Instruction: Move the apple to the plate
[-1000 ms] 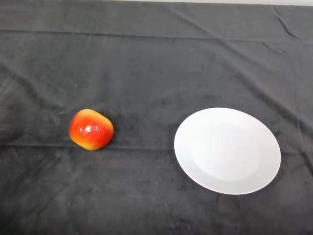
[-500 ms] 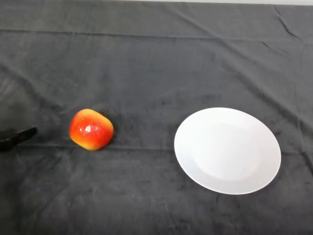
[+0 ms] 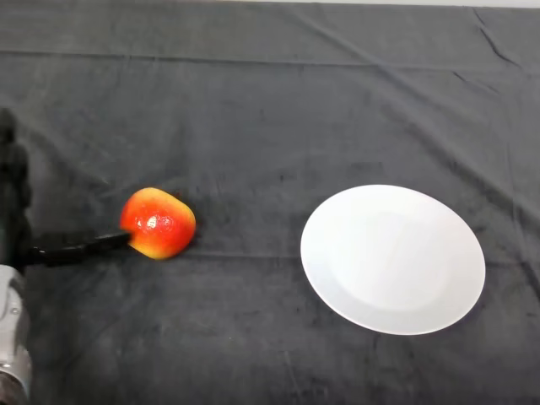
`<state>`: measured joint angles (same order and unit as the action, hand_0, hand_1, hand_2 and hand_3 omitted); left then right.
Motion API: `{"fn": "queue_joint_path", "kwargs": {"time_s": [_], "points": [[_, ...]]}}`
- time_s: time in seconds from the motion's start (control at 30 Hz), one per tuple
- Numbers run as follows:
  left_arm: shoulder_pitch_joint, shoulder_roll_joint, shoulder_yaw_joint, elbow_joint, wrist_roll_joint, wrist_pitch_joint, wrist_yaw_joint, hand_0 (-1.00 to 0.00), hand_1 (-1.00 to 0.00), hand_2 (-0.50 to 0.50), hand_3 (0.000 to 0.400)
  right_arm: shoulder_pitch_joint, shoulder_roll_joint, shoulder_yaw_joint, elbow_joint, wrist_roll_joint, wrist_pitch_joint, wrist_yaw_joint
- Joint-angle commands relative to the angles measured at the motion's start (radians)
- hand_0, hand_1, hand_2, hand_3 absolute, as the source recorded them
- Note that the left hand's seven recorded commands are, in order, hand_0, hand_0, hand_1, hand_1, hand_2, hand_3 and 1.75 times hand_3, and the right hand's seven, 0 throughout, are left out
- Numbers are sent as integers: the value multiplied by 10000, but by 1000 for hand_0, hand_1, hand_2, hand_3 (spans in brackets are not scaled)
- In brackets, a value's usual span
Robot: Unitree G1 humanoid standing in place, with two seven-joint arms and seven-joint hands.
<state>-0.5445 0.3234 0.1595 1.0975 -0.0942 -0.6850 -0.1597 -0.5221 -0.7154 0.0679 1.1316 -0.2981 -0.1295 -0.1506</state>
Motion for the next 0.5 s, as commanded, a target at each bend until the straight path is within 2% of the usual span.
{"fn": "queue_joint_path", "kwargs": {"time_s": [0.03,0.5], "points": [[-449,-103,-328,-496,238,-312,-115,0,0,0,0,836,477,237,263,-200,187,171],[-580,-472,-1626,-209,1031,-284,-283,0,0,0,0,839,476,234,255,-200,194,173]]}}
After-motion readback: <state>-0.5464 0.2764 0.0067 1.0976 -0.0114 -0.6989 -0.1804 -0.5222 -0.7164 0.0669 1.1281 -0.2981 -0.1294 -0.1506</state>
